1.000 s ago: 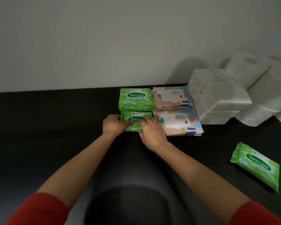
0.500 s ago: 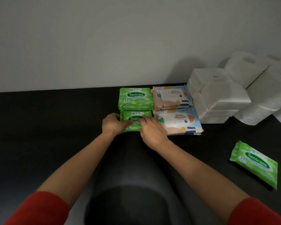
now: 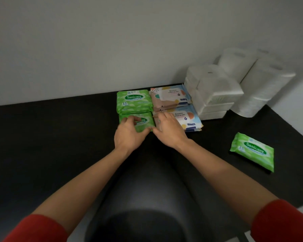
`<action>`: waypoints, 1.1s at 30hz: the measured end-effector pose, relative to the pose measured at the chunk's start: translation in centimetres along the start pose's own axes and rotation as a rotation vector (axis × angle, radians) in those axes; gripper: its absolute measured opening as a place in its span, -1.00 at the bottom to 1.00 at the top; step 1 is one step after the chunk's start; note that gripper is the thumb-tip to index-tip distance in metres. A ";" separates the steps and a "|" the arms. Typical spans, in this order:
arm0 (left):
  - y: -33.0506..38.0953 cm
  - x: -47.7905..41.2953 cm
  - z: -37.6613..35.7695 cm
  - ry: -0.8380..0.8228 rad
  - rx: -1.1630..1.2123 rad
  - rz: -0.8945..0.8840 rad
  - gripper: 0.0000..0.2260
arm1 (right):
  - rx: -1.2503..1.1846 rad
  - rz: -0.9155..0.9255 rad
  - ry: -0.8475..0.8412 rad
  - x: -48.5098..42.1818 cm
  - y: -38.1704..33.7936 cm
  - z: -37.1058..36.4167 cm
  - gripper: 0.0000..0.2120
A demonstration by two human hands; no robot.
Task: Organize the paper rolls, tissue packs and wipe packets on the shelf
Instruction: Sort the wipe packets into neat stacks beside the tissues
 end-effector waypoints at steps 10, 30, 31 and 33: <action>8.7 3.0 -6.9 -0.114 0.045 -0.112 -0.63 | 0.041 -0.258 0.063 6.8 10.7 5.2 -0.57; 18.7 5.4 -18.8 -0.317 0.011 -0.058 -0.53 | 0.076 -0.485 -0.385 12.8 28.5 8.5 0.07; 18.7 5.4 -19.0 -0.328 0.015 -0.046 -0.53 | 0.068 -0.473 -0.377 12.7 28.5 8.5 0.03; 18.7 5.4 -19.5 -0.350 0.022 -0.026 -0.52 | 0.064 -0.445 -0.350 12.6 28.4 8.6 -0.05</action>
Point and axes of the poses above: each hand's wrist, its own x-axis away from the middle knuckle, its own z-axis out of the back of the hand, y = z × x, the point moved 5 cm from there along -x, towards the middle knuckle, and after that the axes turned 2 degrees about -y, right-handed, at the moved point
